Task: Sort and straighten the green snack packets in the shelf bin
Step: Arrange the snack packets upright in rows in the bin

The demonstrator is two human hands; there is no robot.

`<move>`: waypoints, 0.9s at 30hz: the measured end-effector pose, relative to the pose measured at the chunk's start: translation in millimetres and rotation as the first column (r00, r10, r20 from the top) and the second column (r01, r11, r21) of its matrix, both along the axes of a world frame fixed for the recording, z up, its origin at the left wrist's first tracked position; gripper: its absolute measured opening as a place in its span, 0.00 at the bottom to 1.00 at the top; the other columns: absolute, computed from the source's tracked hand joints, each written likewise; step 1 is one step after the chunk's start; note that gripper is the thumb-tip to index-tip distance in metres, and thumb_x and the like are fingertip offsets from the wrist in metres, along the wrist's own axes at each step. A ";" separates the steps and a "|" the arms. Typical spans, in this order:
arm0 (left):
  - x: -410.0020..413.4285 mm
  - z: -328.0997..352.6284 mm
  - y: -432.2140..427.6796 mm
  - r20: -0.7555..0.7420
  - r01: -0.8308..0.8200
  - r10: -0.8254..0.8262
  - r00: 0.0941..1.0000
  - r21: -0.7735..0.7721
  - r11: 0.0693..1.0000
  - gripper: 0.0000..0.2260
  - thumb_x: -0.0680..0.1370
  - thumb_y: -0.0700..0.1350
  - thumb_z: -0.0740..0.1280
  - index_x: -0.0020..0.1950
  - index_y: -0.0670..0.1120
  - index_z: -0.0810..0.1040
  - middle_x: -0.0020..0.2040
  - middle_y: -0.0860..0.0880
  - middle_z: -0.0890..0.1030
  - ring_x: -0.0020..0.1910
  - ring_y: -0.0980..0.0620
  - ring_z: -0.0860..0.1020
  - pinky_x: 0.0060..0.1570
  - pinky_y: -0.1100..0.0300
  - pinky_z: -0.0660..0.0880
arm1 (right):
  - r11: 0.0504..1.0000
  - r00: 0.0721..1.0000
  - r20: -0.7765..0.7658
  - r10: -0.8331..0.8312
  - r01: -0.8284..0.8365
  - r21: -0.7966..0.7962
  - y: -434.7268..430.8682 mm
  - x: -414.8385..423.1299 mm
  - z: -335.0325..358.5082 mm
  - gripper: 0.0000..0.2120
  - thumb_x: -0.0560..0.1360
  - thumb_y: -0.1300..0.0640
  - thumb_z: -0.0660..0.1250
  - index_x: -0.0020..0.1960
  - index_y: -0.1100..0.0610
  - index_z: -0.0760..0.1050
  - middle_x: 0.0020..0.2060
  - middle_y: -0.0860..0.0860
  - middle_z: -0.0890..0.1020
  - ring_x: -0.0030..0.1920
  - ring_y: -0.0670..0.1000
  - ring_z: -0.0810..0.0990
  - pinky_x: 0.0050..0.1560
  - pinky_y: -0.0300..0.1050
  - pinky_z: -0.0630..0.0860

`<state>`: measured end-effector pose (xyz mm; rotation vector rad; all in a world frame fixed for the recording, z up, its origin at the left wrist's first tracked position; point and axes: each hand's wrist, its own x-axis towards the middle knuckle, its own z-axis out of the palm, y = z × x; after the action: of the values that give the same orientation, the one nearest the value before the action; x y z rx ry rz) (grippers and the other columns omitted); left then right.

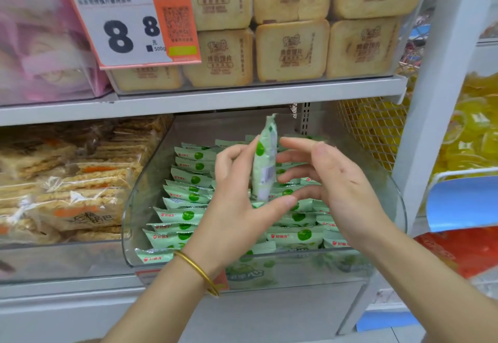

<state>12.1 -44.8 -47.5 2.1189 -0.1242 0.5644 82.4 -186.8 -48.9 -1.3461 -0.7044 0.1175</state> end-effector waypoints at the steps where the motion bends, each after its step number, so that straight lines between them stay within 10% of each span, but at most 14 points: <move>1: 0.2 1.6 1.6 -0.011 0.003 -0.003 1.000 -0.042 0.999 0.25 0.72 0.46 0.72 0.63 0.62 0.66 0.61 0.57 0.65 0.59 0.75 0.64 0.57 0.80 0.61 | 1.000 0.999 0.015 -0.030 0.031 -0.007 -0.6 0.7 -0.4 0.12 0.78 0.51 0.59 0.57 0.50 0.78 0.47 0.51 0.83 0.43 0.48 0.80 0.36 0.42 0.79; 6: -0.2 4.2 8.3 -0.013 0.102 -0.113 0.994 -0.347 0.933 0.34 0.76 0.36 0.67 0.73 0.59 0.55 0.60 0.56 0.79 0.57 0.57 0.79 0.58 0.53 0.75 | 0.977 0.973 0.119 -0.199 0.206 -0.056 -3.9 6.1 -0.7 0.12 0.77 0.58 0.63 0.55 0.46 0.80 0.52 0.50 0.76 0.44 0.45 0.78 0.43 0.37 0.77; 10: -4.8 4.5 8.4 0.001 0.239 -0.256 0.967 -0.365 0.900 0.39 0.75 0.35 0.67 0.69 0.71 0.52 0.62 0.52 0.78 0.57 0.51 0.80 0.56 0.53 0.77 | 0.997 0.998 0.007 -0.066 0.067 -0.038 -2.3 6.4 -1.4 0.15 0.72 0.52 0.66 0.59 0.45 0.78 0.58 0.45 0.80 0.56 0.46 0.80 0.54 0.44 0.77; 27: -5.8 6.2 7.2 0.013 0.326 -0.350 0.937 -0.396 0.858 0.40 0.70 0.32 0.66 0.70 0.66 0.56 0.68 0.53 0.73 0.60 0.54 0.78 0.53 0.61 0.76 | 0.998 0.998 -0.016 -0.061 0.061 0.001 -2.5 7.2 -2.7 0.15 0.71 0.55 0.69 0.57 0.45 0.79 0.59 0.49 0.80 0.54 0.54 0.81 0.53 0.48 0.78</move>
<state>6.4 -37.6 -41.3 1.6670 -0.3177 0.2834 89.6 -189.3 -51.6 -1.3625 -0.6489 0.0784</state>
